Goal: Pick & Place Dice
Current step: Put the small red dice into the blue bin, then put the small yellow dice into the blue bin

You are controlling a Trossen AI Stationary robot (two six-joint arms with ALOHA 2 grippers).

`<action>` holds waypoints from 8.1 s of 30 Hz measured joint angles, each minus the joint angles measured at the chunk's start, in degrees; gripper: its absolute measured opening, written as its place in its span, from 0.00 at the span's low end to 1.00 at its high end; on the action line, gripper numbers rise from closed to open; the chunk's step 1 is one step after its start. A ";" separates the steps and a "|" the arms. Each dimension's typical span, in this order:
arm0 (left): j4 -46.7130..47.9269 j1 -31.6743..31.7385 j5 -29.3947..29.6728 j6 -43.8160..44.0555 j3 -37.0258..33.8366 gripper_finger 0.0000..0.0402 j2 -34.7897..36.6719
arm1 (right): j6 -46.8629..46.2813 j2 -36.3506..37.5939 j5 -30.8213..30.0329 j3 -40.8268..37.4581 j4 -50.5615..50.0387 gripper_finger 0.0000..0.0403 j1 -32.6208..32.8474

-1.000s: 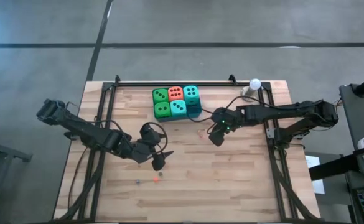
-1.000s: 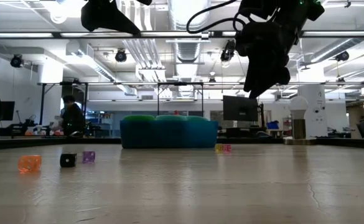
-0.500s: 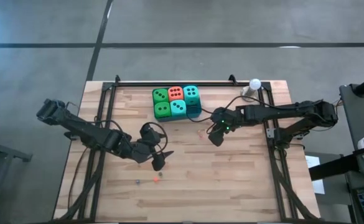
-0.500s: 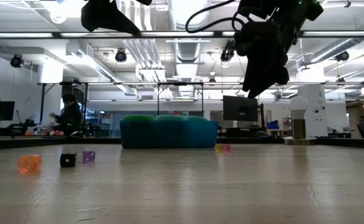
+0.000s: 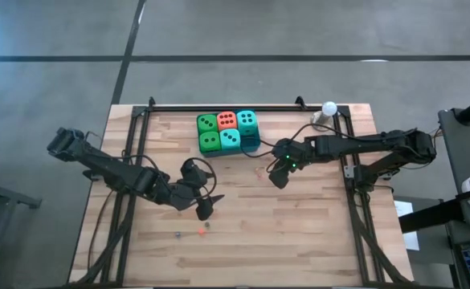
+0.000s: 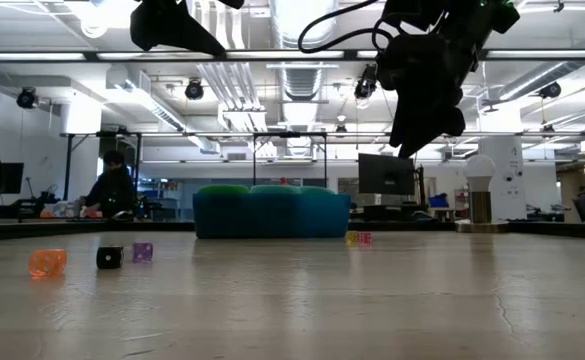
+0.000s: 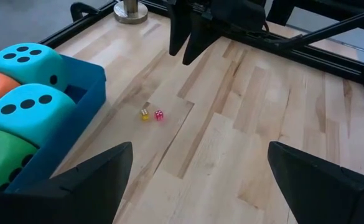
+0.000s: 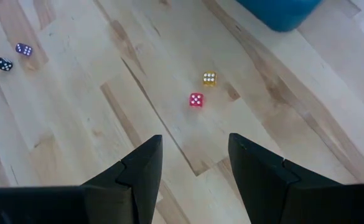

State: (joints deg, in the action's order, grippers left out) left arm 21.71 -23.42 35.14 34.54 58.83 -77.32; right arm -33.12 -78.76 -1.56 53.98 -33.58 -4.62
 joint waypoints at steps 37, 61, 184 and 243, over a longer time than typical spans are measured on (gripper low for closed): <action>0.04 0.00 -0.02 0.00 -0.02 0.93 0.00 | -8.72 -20.79 1.71 3.49 12.73 0.45 -1.01; 0.50 0.02 -0.02 0.00 -0.02 0.93 0.00 | -5.88 -27.74 0.07 7.39 9.77 0.39 -1.64; 0.88 0.02 -0.04 0.00 -0.02 0.93 -0.02 | 0.28 -27.26 -1.03 17.86 -4.35 0.33 -3.85; 0.87 0.02 -0.07 0.00 -0.02 0.93 -0.02 | -1.20 -27.23 -3.17 5.44 13.31 0.10 -3.89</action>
State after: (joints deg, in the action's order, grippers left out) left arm 22.59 -23.40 35.07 34.54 58.81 -77.34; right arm -34.31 -106.00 -4.73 59.42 -20.27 -8.51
